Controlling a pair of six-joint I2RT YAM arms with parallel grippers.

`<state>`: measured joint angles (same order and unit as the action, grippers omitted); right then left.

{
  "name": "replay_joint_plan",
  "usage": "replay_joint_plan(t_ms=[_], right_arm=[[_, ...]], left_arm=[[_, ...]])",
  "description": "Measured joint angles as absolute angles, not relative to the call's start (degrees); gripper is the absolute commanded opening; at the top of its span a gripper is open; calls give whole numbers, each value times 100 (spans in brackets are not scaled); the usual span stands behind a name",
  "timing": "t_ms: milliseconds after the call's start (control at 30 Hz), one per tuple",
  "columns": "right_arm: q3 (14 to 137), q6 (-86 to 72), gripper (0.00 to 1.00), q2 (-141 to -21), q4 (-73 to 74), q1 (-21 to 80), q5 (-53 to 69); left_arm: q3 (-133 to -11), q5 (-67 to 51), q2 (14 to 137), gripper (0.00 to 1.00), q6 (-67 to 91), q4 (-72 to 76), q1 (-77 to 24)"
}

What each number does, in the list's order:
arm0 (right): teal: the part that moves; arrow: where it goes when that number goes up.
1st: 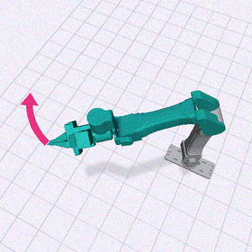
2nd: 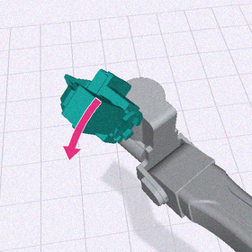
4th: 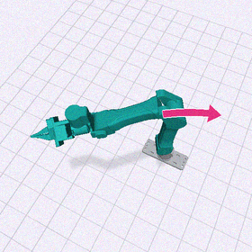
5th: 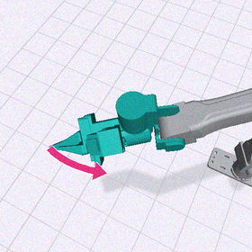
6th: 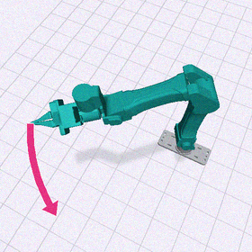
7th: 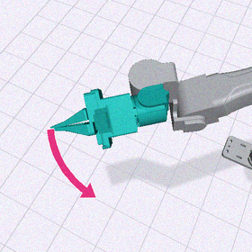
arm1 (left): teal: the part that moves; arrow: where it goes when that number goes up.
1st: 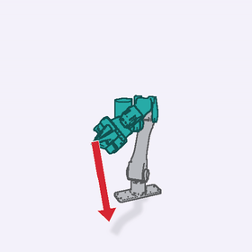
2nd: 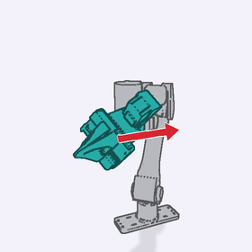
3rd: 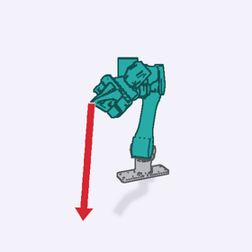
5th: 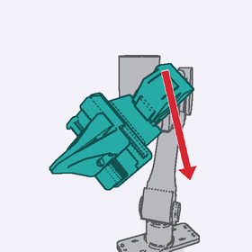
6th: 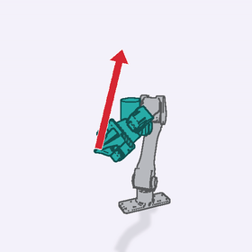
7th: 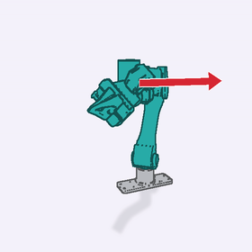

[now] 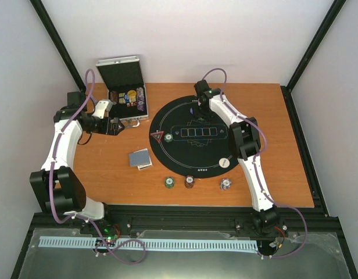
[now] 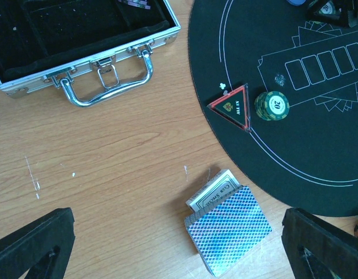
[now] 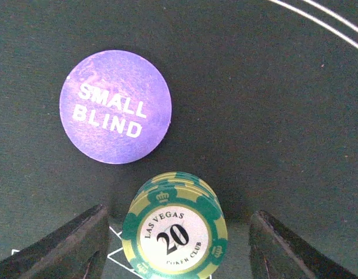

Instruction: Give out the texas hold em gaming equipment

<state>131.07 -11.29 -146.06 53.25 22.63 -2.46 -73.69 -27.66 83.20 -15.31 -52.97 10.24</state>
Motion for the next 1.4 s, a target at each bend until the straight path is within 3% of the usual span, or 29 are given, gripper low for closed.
replay_joint_plan(t_ms=[233,400,467,633,767,933,1133,1400], right_arm=[[13032,-1144,69,-14374,5496,2292,-346],[11611,-1256,71,-12954,5323,2554,-495],[11004,-1352,73,-12250,5221,2803,-596],[9708,-1756,79,-10971,4858,4523,-711],[9177,-2106,82,-10930,4781,5614,-685],[8934,-2440,82,-11144,4842,6202,-687],[8580,-2700,81,-11179,4797,6381,-635],[8112,-2858,73,-11179,4705,6392,-486]], left_arm=[[-7369,-2768,8320,100,-1525,-5306,1024],[-7472,-3004,8320,100,-1507,-5465,1179],[-7653,-3192,8331,100,-1485,-5570,1431],[-7828,-3334,8335,100,-1470,-5575,1813],[-7413,-3249,8232,100,-1481,-5481,1822],[-6737,-3131,7992,100,-1544,-5408,1822],[-6296,-3096,7769,100,-1667,-5367,1822],[-6248,-3063,7557,100,-1761,-5369,1822]])
